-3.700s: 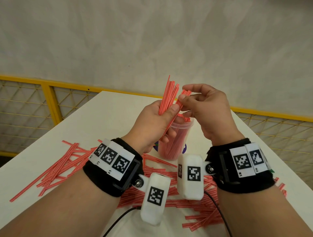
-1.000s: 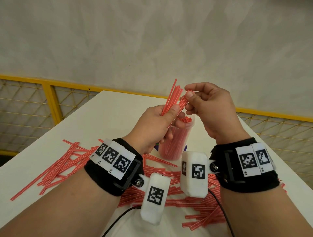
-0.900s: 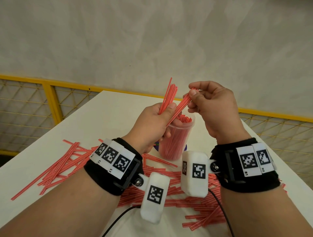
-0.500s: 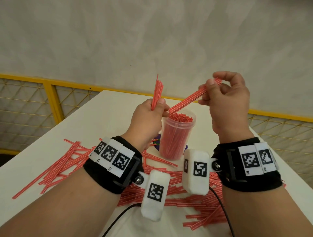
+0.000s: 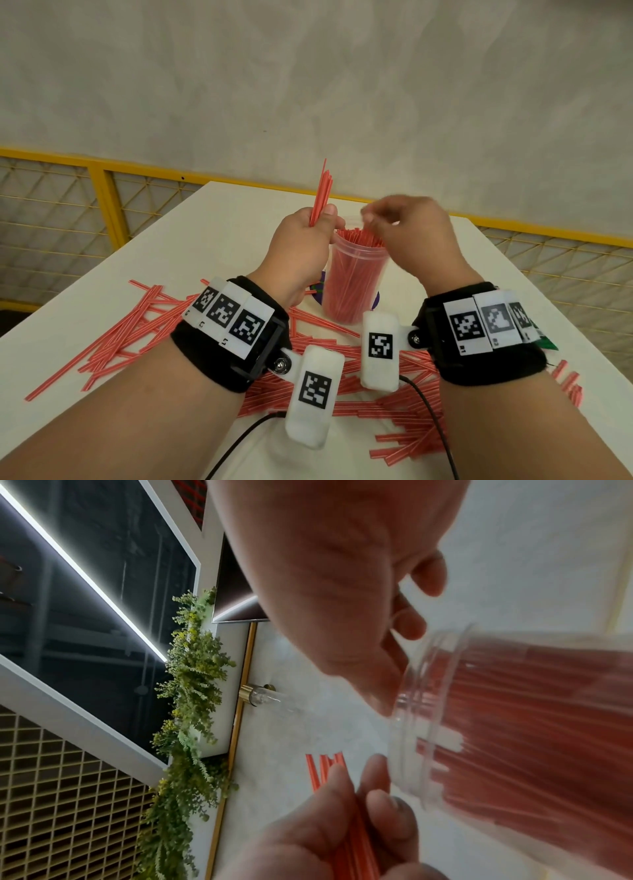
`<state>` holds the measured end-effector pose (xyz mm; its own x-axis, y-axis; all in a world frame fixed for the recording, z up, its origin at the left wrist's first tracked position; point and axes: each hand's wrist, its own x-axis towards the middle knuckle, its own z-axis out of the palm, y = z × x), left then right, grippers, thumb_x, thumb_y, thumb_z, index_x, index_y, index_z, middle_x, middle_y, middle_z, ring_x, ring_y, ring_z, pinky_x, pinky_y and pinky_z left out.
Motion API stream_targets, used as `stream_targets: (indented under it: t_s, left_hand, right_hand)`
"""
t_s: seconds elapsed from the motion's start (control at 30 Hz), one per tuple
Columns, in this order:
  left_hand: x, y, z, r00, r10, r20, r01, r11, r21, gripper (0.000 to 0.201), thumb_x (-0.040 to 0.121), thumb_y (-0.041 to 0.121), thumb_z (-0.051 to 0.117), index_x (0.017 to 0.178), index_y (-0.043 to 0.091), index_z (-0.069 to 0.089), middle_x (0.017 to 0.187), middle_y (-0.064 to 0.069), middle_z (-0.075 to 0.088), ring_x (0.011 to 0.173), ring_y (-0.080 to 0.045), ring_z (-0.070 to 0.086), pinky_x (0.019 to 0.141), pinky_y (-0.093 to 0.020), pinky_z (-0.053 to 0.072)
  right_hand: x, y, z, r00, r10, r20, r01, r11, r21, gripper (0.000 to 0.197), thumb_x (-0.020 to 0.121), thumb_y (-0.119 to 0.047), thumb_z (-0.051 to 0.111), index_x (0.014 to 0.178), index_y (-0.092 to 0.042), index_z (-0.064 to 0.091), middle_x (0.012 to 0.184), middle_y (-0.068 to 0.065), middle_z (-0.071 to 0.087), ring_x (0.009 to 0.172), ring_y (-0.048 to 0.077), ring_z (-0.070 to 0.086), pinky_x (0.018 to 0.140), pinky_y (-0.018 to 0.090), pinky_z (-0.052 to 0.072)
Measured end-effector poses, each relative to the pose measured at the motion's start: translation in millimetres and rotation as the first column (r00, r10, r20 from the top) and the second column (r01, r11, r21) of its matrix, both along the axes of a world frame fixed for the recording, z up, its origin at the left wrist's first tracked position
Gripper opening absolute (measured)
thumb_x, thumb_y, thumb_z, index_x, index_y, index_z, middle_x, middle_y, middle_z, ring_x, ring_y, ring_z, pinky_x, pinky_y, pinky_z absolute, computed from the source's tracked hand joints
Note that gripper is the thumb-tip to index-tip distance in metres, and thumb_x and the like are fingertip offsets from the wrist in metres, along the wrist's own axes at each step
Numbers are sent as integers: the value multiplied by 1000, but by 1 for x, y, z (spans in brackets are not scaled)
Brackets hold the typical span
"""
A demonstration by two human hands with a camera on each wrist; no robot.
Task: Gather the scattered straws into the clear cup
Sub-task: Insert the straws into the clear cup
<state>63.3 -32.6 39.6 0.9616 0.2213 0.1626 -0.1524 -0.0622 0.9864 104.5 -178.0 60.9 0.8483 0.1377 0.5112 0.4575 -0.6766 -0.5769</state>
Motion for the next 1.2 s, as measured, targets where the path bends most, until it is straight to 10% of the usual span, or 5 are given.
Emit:
stream_targets:
  t_s: [0.37,0.57,0.83,0.93,1.2]
  left_hand:
    - [-3,-1,2,999,16,32,-17,1000,17,29,101,43,44,86,28,64,85,10,61,53,-3,44,59,-31,43]
    - [-9,-4,8,999,33,37,-32,999,-22,29,101,43,43,86,29,64,93,11,64,116,-44,51,97,-59,43]
    - [-6,-2,7,998,43,37,-42,998,-37,29,101,41,44,85,28,65,86,14,63,111,-38,52,98,-59,43]
    - [-5,-2,6,998,38,44,-37,999,-37,29,101,41,44,86,27,65,86,13,62,113,-40,52,99,-59,42]
    - [-2,0,3,999,15,37,-14,1000,-19,28,100,43,45,96,24,65,90,10,61,84,-29,63,89,-54,50]
  right_hand:
    - [-12,-14,17,969,65,-238,-137,945,-299,41,90,-52,56,83,-16,75,69,2,66,61,7,57,59,24,44]
    - [-16,-20,24,974,111,-197,-159,955,-250,15,69,-35,84,77,-28,74,56,-23,61,45,-14,49,38,4,31]
    - [-16,-18,22,959,116,-259,-190,941,-281,64,63,-30,88,121,-38,64,116,-21,64,75,-25,49,64,-2,33]
    - [-18,-10,17,933,117,-340,-264,863,-430,66,68,-33,84,128,-41,58,129,-19,60,112,-1,54,88,19,38]
    - [-19,-8,16,950,24,-312,-186,845,-502,84,64,-34,87,138,-39,48,133,-15,57,83,-2,54,65,10,37]
